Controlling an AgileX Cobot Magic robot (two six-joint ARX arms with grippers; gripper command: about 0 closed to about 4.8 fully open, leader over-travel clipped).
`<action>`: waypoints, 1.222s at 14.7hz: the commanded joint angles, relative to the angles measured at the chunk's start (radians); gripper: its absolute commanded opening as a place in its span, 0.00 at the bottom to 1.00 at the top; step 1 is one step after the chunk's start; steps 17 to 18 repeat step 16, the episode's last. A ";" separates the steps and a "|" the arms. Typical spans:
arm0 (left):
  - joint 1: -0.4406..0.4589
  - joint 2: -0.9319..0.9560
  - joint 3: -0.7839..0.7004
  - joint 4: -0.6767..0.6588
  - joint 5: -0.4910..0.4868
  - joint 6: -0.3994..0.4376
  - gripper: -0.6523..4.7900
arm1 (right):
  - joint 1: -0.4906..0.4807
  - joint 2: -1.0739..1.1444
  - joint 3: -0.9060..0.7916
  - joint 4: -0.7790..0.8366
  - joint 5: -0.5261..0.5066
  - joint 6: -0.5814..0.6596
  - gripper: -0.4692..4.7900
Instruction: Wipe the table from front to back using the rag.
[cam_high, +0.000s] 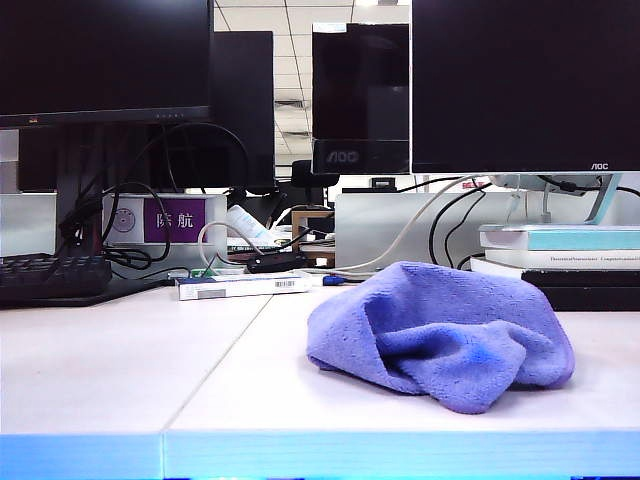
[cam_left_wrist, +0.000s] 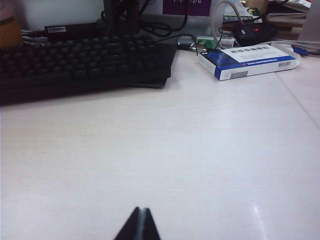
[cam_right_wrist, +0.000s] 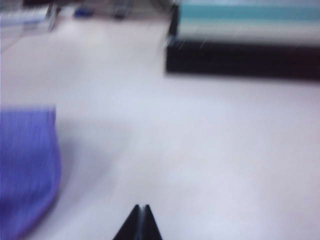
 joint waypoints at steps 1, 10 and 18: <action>-0.001 -0.002 -0.002 -0.017 0.006 -0.003 0.11 | -0.003 -0.003 -0.011 0.033 0.034 0.051 0.09; -0.001 -0.002 -0.002 -0.017 0.006 -0.003 0.11 | -0.002 -0.010 -0.011 0.033 0.059 0.050 0.09; -0.001 -0.002 -0.002 -0.017 0.006 -0.003 0.11 | -0.002 -0.010 -0.011 0.033 0.059 0.050 0.09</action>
